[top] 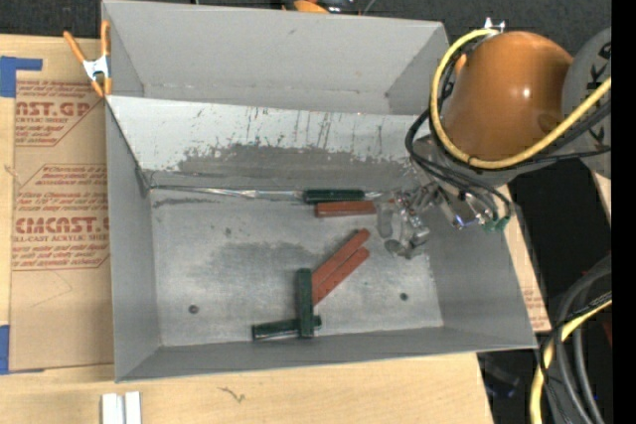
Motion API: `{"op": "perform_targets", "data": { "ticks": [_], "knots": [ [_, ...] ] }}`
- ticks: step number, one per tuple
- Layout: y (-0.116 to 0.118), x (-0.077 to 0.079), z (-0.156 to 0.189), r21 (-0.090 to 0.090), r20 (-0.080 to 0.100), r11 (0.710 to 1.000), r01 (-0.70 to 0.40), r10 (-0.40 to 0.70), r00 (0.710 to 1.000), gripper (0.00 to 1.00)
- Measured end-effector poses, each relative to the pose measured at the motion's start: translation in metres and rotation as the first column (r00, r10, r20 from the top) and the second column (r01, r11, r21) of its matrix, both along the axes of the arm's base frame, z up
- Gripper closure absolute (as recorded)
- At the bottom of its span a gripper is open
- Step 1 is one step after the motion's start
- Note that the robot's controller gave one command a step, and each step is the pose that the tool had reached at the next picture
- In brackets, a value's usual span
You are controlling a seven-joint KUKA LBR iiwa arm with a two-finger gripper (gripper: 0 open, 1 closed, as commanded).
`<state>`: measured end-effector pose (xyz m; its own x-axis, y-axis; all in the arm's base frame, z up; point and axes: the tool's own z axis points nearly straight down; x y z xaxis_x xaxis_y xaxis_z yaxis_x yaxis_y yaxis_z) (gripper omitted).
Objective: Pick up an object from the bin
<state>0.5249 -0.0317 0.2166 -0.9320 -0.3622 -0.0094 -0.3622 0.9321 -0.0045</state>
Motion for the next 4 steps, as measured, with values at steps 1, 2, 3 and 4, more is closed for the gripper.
{"op": "perform_targets", "data": {
  "ticks": [1, 2, 3, 4],
  "knots": [
    [0.001, -0.002, -0.005, 0.002, -0.008, 1.0, -0.001, 0.001, 1.0, 0.0],
    [0.004, 0.005, -0.151, 0.004, -0.016, 0.989, -0.147, 0.147, 0.989, 0.0],
    [0.004, 0.007, -0.147, 0.003, -0.009, 0.989, -0.146, 0.146, 0.989, 1.0],
    [-0.005, 0.013, 0.075, -0.002, 0.001, 0.981, -0.196, 0.196, 0.981, 1.0]
  ]
}}
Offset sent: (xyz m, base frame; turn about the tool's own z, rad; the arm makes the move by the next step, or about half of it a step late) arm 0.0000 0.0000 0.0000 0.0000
